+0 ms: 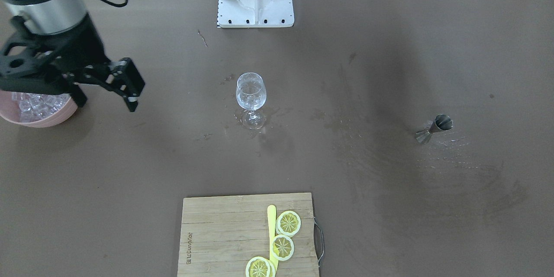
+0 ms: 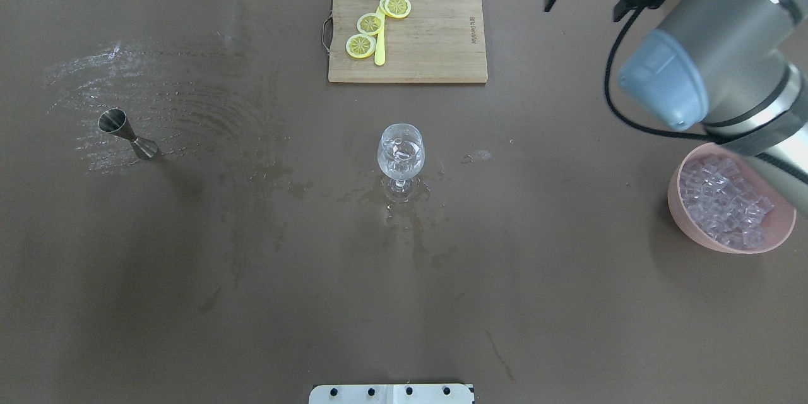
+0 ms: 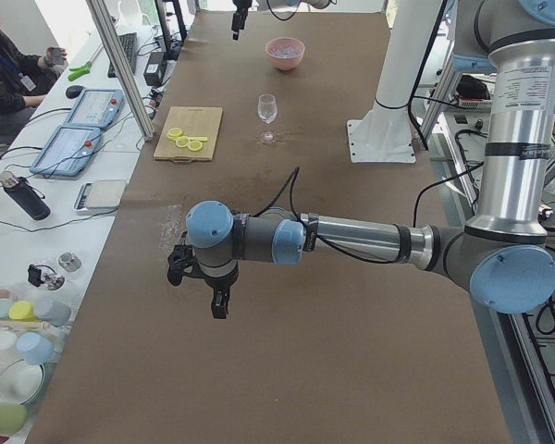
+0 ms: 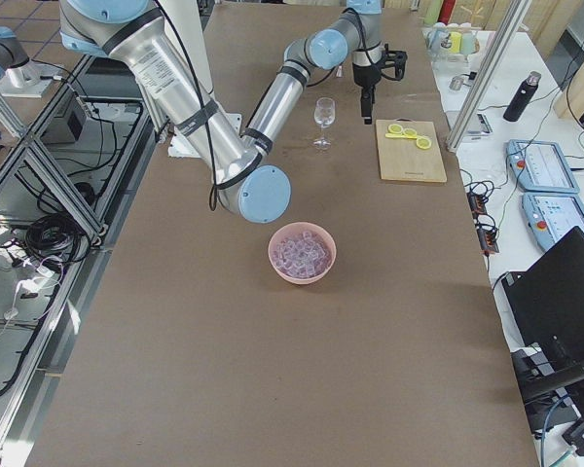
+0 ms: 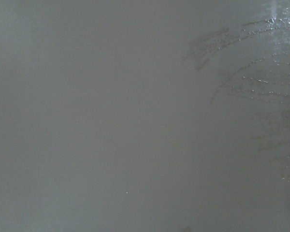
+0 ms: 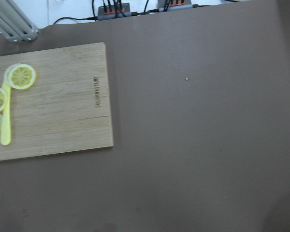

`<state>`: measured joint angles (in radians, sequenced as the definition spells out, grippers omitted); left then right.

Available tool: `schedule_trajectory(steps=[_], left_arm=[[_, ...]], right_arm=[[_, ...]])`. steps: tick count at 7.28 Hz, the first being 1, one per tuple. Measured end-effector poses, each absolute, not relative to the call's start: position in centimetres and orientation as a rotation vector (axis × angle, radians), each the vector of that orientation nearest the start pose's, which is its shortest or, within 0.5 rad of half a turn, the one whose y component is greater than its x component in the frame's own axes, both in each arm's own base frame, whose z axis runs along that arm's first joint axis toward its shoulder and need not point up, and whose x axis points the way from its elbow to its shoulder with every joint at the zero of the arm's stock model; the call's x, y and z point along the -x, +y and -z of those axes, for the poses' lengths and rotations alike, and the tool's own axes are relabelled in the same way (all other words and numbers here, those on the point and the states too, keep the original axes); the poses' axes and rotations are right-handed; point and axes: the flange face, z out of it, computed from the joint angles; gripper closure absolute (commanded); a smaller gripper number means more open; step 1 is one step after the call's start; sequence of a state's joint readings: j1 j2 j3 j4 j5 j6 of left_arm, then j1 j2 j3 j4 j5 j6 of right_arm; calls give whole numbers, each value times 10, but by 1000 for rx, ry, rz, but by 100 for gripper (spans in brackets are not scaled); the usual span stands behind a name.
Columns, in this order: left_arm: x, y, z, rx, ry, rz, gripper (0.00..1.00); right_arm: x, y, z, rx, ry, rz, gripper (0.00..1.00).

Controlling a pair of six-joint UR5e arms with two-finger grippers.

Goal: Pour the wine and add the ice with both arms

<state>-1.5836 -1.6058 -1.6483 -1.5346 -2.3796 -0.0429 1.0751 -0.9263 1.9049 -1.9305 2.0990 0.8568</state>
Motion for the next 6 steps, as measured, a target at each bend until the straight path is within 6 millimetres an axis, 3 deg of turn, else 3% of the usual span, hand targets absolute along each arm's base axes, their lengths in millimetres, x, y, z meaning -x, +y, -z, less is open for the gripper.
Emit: schedule_trajectory(steps=[1,3,4,6], left_arm=[[68,-508,-601,-63,815,21,2],[67,-508,-599,-65,820,20,2],[67,-508,-599,-66,821,20,2],[67,-508,-599,-65,821,20,2]], right_arm=[[168,-580,-237,-150,-758,-100,0],[78,-574,-341,-143,-719,47,0],[37,-559,-393,-135,-702,101,0],[-29,-510,-493,-136,-681,141,0]])
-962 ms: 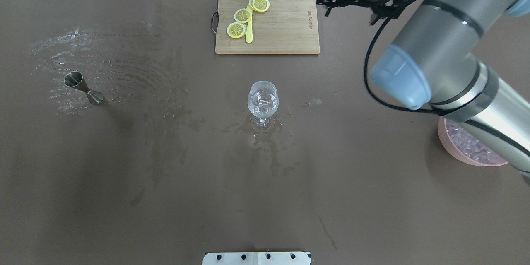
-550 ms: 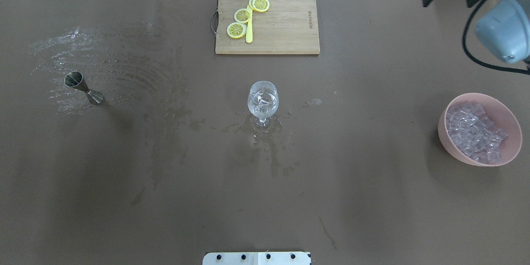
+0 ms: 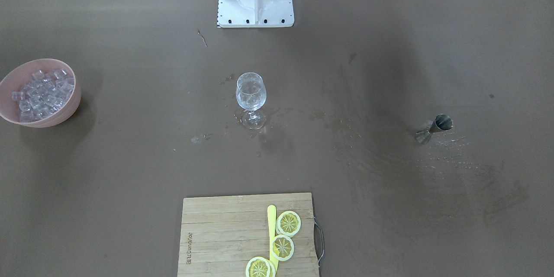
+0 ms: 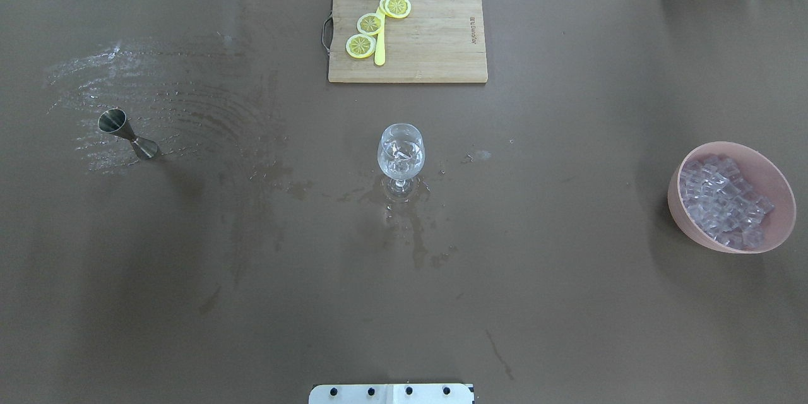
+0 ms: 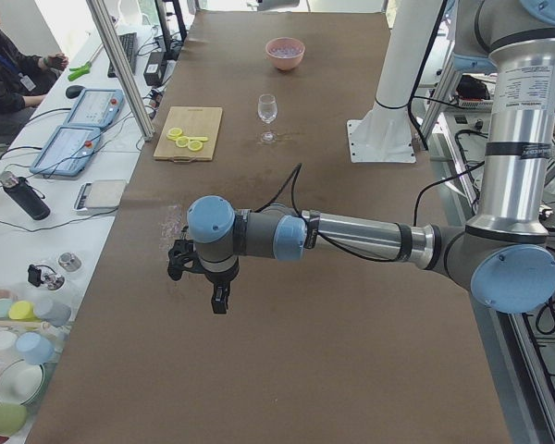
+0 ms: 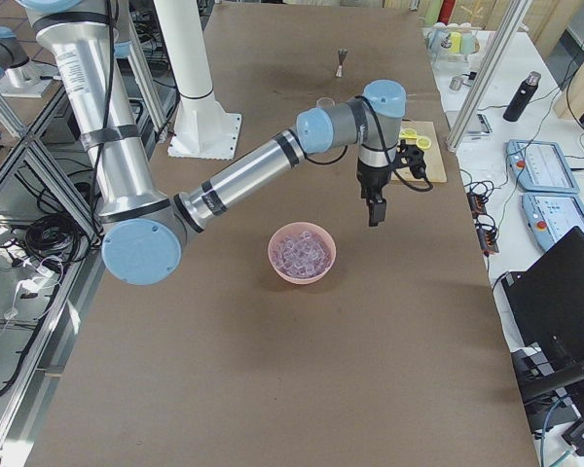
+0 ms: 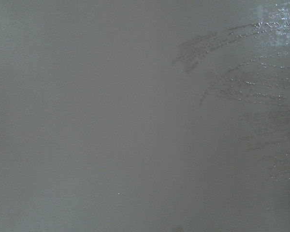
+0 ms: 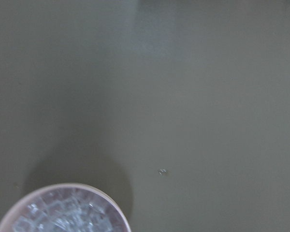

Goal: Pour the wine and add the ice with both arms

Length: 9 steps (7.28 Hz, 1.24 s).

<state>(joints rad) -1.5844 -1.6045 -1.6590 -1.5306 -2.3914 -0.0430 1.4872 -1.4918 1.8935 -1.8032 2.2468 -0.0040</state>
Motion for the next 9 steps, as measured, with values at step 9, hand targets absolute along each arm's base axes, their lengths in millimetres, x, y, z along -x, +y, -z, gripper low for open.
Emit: schedule_trajectory(steps=[9], left_arm=[[67,-503,-604,-60,821,21,2]], right_arm=[[-70,-388,-643,18,-689,70,0]])
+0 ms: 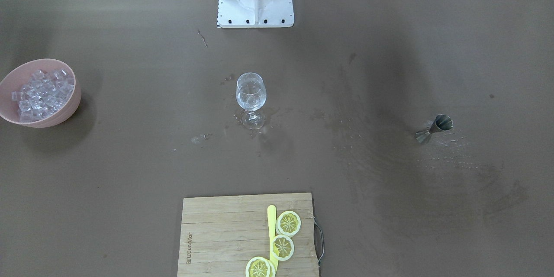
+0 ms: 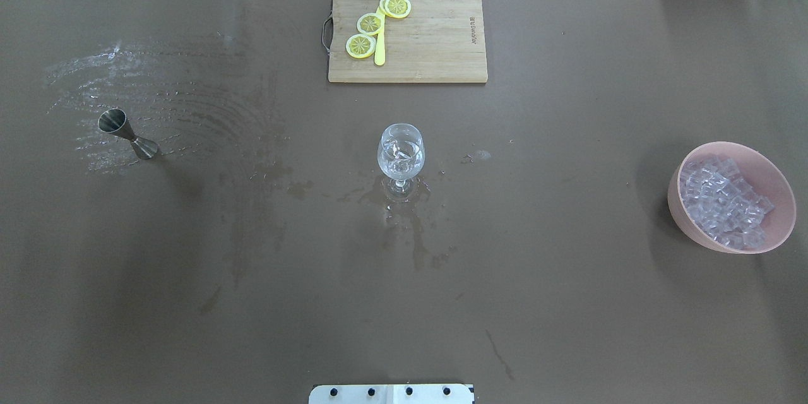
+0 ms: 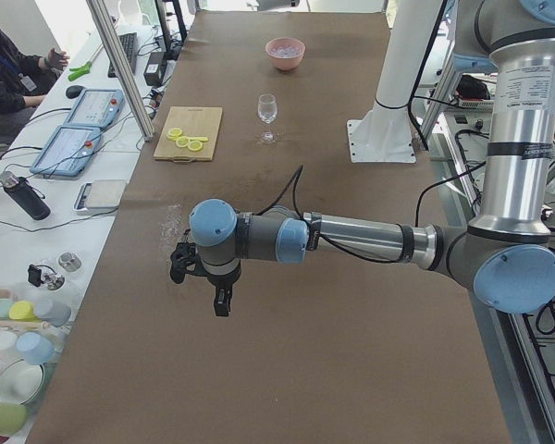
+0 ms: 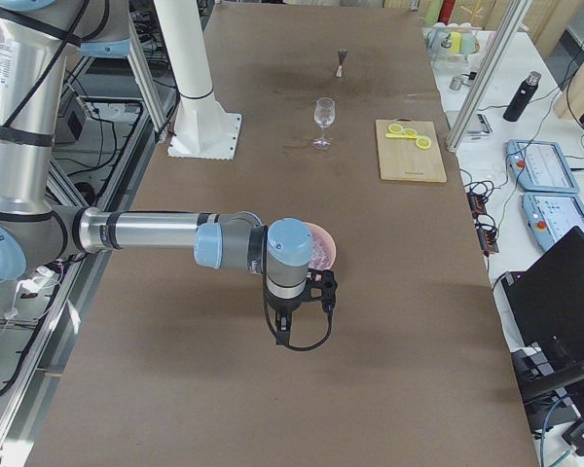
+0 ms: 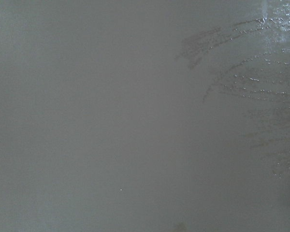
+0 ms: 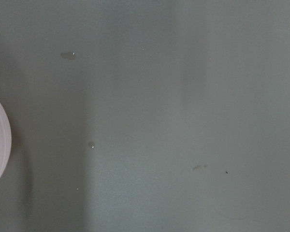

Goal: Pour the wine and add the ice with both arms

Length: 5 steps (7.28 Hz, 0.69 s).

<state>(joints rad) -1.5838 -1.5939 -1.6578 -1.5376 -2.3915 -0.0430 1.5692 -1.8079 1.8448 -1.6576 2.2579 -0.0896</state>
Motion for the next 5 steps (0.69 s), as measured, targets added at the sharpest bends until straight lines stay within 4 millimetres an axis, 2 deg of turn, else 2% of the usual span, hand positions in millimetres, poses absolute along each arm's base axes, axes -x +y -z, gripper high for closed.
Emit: schedule_trajectory(steps=[2,5], left_arm=[[67,-503,-604,-59,821,22,2],[67,-503,-605,-56,821,22,2]], right_arm=[[-73,-386,-646,18,-646,79,0],[-75,-390,-627,-22,-621,93,0]])
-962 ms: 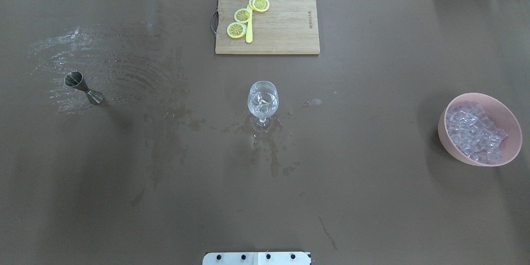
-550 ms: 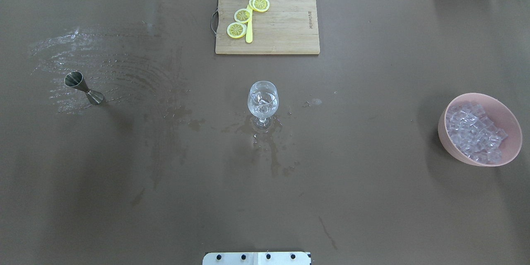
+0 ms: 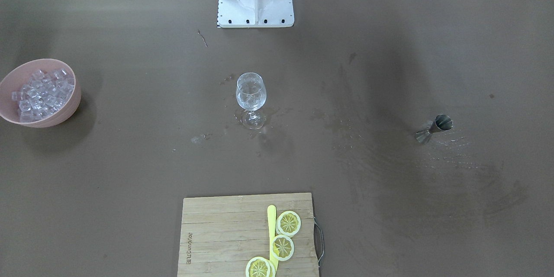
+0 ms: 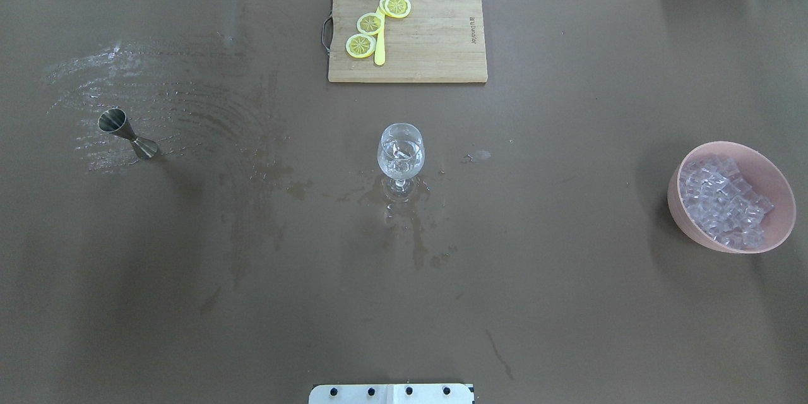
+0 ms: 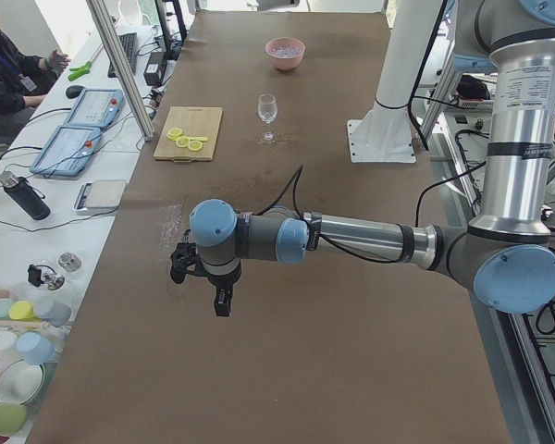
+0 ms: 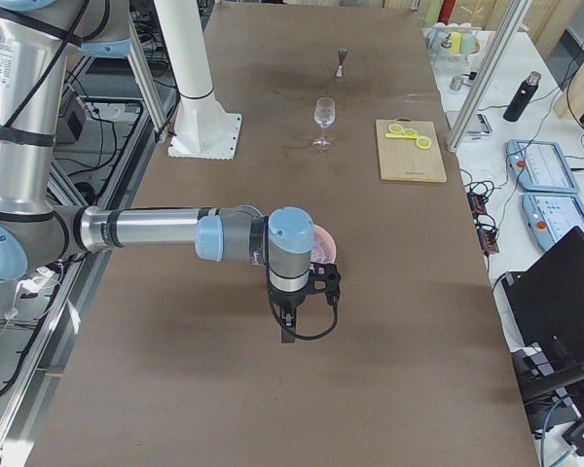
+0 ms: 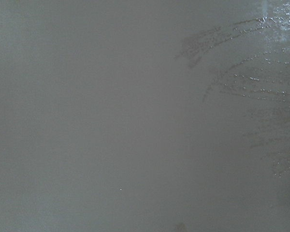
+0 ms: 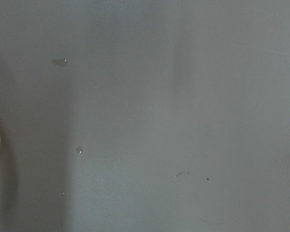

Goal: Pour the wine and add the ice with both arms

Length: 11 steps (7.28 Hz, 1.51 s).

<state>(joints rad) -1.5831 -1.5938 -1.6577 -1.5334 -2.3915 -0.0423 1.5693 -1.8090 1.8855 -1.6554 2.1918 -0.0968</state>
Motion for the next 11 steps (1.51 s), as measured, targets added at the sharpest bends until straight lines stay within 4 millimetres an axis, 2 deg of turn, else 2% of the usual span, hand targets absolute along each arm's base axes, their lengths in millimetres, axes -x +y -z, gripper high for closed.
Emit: schedule_trajectory(steps=[6,11], left_arm=[[67,-502,-608,-62,820,14,2],[66,-502,-611,-53,817,16,2]], right_arm=[[-74,-391,-612,-51,-625,102,0],[-74,-391,-608,-60,-626,105,0]])
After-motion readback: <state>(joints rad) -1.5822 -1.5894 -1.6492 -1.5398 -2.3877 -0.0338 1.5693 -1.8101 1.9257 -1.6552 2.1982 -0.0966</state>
